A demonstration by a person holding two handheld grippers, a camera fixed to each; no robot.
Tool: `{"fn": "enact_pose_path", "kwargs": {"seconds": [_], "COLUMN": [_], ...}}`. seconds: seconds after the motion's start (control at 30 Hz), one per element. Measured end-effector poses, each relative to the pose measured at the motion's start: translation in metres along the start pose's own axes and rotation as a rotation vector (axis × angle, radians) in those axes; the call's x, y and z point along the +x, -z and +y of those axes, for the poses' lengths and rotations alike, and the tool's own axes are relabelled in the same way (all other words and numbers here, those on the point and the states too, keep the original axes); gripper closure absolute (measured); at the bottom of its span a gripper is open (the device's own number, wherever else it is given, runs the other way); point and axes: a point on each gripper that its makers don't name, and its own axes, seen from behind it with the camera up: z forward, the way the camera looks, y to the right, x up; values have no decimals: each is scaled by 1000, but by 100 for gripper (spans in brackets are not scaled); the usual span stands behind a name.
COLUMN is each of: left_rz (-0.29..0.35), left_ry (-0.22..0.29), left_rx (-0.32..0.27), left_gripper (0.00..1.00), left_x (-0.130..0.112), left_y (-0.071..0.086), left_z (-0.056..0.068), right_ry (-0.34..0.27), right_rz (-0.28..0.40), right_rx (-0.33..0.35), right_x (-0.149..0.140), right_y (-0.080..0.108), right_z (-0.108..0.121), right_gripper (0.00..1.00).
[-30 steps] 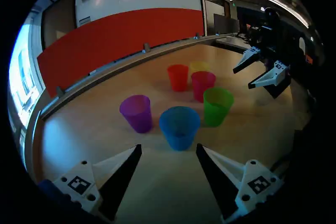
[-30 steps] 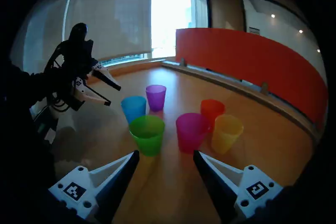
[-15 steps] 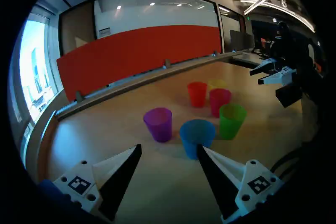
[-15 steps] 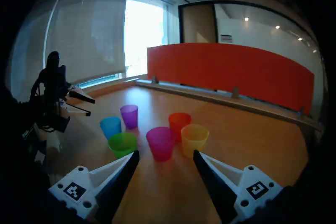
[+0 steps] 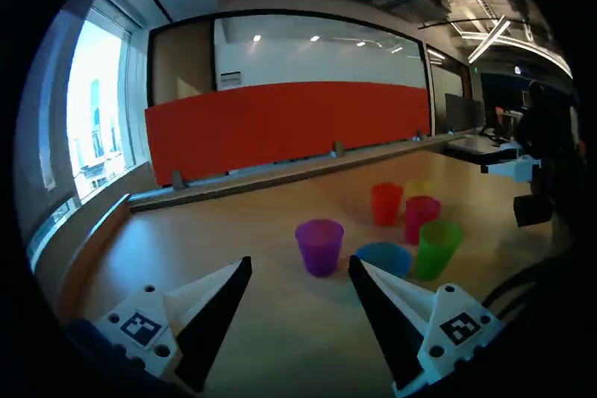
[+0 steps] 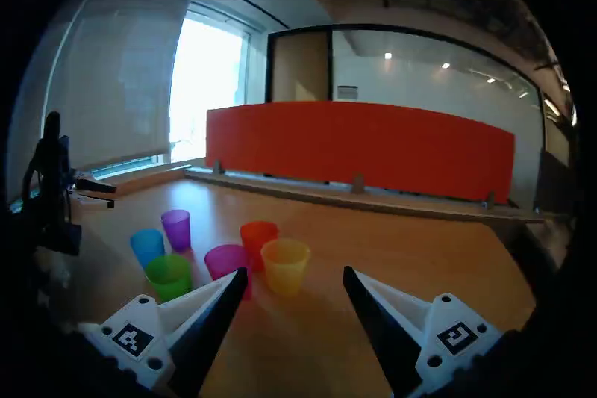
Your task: Pour water
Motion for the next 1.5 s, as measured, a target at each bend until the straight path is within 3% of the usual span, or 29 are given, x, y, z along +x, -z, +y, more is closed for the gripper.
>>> {"fn": "enact_pose_path", "kwargs": {"seconds": [0.17,0.47,0.67,0.87,1.27,1.5], "left_rz": [47,122,178,205,279,269], "left_ry": [48,88,117,116,100,58], "left_rx": [33,114,174,209,327,349], "left_gripper": [3,3,3,4,3,3], "left_x": [6,20,32,36,41,29], "left_y": [2,4,10,12,21,15], "left_z": [-5,-12,-19,-21,-25,-26], "right_ry": [-21,-88,-99,-112,-131,-124], "right_rz": [49,137,191,212,208,189], "right_rx": [-110,-278,-359,-385,-358,-414], "right_x": [10,26,40,44,47,49], "right_y": [2,12,20,26,28,36], "right_z": [22,56,70,76,70,85], "right_gripper": [1,1,1,1,1,1]}}
